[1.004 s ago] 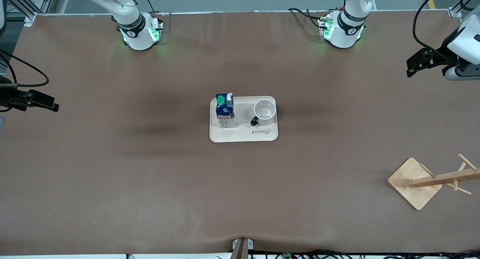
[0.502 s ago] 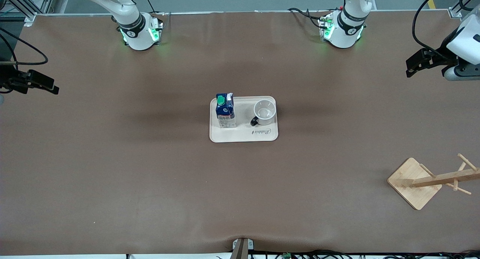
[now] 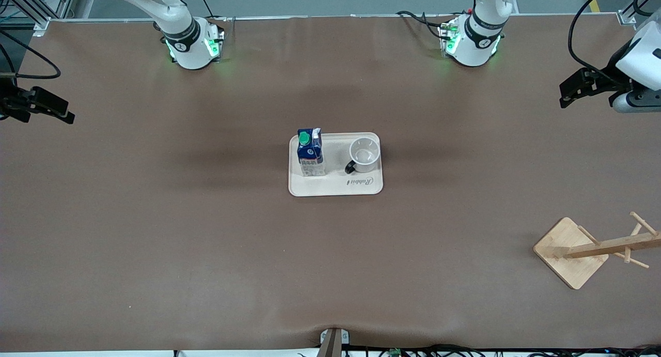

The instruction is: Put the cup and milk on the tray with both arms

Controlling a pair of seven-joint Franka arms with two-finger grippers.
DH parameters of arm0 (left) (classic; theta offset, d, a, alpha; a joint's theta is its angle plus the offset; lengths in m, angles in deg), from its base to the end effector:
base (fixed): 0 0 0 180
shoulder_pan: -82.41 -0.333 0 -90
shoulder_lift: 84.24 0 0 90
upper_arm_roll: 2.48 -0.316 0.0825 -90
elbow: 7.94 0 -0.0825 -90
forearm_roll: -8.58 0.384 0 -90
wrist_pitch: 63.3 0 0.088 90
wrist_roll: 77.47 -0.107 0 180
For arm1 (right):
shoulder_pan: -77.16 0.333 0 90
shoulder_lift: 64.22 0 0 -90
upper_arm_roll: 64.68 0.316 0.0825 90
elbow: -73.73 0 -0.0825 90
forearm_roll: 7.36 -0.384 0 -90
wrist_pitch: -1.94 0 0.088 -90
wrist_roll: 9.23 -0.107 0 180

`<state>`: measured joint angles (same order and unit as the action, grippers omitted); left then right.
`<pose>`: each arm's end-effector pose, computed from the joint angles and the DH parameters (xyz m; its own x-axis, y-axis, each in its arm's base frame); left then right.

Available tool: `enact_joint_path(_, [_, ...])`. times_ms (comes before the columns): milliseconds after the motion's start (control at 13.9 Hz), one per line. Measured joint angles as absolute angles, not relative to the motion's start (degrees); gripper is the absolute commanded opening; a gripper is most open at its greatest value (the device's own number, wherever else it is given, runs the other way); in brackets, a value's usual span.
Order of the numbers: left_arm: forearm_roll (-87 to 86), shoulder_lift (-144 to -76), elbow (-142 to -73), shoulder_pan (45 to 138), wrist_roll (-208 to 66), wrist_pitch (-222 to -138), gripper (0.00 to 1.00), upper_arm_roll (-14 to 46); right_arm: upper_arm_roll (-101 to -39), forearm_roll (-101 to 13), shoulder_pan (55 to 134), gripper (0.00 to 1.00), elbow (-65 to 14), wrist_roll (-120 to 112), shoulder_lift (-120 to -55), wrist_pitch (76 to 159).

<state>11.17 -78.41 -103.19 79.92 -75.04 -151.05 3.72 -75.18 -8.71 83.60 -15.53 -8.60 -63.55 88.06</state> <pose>0.5172 -0.0315 0.6325 0.9994 -0.0197 -0.0273 -0.0213 -0.9981 -0.0574 0.5428 -0.0365 0.6311 0.9974 -0.0581 -0.0430 -0.0592 -0.9979 -0.0262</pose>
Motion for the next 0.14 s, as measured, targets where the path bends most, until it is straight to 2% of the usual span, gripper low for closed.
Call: enact_joint_path(143, [11.2, -78.6, -103.0, 79.9, -75.0, -151.1, 1.00, 3.7, -75.0, -8.7, 83.8, 1.00, -15.5, -8.6, -63.5, 88.1])
